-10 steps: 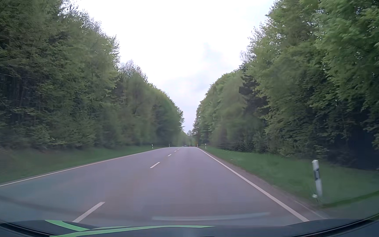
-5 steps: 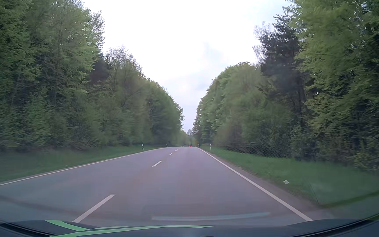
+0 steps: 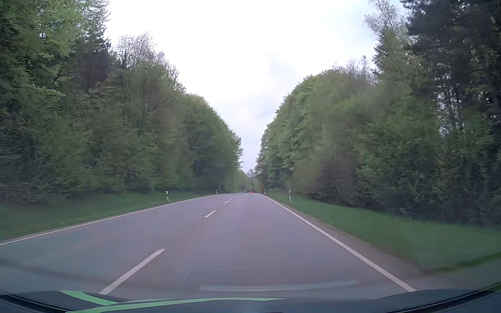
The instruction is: Follow the waypoints while adhering to traffic rules and regulations
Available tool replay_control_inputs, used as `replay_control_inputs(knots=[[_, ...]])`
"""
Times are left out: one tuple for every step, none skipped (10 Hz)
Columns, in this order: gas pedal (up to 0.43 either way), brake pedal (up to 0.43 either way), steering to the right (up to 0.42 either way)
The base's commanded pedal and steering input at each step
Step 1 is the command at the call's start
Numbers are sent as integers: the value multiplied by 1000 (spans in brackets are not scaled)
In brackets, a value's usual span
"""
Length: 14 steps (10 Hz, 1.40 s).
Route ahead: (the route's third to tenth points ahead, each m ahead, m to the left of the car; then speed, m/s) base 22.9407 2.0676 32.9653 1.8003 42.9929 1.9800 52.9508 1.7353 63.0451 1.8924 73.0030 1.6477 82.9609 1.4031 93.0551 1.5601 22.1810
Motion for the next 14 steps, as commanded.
replay_control_inputs(knots=[[0, 0, 0], [0, 0, 0], [0, 0, 0], [0, 0, 0], [0, 0, 0], [0, 0, 0], [0, 0, 0], [0, 0, 0], [0, 0, 0], [0, 0, 0], [0, 0, 0], [0, 0, 0], [0, 0, 0], [0, 0, 0]])
